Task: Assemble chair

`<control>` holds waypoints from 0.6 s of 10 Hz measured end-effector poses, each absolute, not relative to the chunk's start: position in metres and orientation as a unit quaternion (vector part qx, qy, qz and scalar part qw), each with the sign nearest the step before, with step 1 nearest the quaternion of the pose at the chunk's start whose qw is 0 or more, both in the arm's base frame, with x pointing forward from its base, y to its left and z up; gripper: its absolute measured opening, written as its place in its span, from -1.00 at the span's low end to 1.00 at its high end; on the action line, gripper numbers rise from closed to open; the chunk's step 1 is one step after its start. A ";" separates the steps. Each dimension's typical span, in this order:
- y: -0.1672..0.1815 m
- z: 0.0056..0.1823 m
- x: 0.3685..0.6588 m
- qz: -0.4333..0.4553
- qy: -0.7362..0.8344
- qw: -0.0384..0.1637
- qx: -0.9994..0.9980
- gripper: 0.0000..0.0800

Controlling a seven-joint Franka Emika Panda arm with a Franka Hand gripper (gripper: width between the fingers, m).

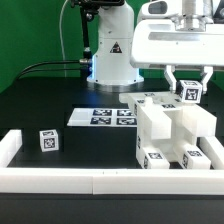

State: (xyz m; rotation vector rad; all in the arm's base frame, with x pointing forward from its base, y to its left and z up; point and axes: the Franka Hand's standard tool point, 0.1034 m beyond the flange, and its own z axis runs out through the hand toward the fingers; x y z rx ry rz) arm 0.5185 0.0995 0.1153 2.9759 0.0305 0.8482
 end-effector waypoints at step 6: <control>0.099 0.115 0.519 0.277 0.012 0.026 0.960 0.43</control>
Offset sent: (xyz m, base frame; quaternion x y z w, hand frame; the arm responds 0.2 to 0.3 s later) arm 0.0000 0.0000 0.0000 0.0000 0.0000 0.0000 1.0000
